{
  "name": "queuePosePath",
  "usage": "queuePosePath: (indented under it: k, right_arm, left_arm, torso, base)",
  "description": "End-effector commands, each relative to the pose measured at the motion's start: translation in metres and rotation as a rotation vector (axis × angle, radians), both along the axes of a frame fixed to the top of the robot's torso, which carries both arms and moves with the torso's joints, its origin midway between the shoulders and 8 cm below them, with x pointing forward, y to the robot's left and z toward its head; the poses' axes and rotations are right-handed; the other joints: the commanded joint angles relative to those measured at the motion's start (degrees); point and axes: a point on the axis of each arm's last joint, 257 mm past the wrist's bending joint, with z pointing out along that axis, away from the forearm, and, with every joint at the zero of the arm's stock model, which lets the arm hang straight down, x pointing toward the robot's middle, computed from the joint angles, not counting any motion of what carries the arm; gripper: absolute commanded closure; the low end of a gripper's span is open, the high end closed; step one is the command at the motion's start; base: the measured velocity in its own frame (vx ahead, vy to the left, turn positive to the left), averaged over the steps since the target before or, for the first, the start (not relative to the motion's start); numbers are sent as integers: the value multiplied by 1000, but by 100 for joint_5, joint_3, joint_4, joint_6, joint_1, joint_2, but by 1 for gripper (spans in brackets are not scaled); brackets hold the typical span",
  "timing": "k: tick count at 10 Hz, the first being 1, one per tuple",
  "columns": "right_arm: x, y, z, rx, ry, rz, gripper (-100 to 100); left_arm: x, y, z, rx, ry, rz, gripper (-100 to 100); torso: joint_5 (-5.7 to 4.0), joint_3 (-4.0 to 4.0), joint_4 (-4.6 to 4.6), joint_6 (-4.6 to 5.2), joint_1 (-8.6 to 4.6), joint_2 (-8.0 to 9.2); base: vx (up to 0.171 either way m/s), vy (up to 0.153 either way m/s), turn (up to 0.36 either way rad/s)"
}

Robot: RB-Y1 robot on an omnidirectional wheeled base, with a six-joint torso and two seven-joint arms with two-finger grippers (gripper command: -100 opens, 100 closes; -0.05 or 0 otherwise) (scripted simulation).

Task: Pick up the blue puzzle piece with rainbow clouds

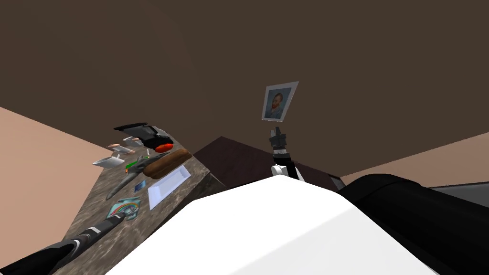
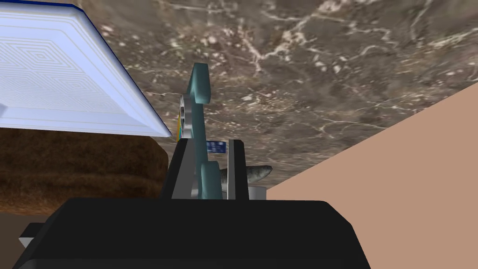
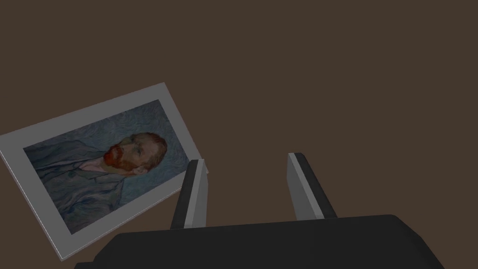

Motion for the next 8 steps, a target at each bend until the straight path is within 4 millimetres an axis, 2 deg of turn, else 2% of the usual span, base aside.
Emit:
queuePosePath:
  k: [1,2,6,7,8]
  right_arm:
    - [0,0,0,0,0,0,0]
    - [0,0,0,0,0,0,0]
    - [0,0,0,0,0,0,0]
    - [0,0,0,0,0,0,0]
    - [0,0,0,0,0,0,0]
  left_arm:
    - [19,-13,3,2,1,-56,100]
    - [19,-13,3,2,1,-56,100]
    - [59,-52,11,5,-1,-195,100]
    - [54,-45,10,3,-3,-173,100]
    - [54,-46,9,3,-2,-177,0]
  torso:
    - [0,0,0,0,0,0]
    - [-1,-3,-2,-4,6,-5]
    - [-11,-4,-5,-6,-13,-3]
    - [-10,-8,-7,-4,-12,-8]
    - [-11,-1,-6,3,-9,7]
  base:
    - [127,21,377]
    - [85,4,125]
    - [102,-4,299]
    - [52,-11,59]
    - [8,-3,-11]
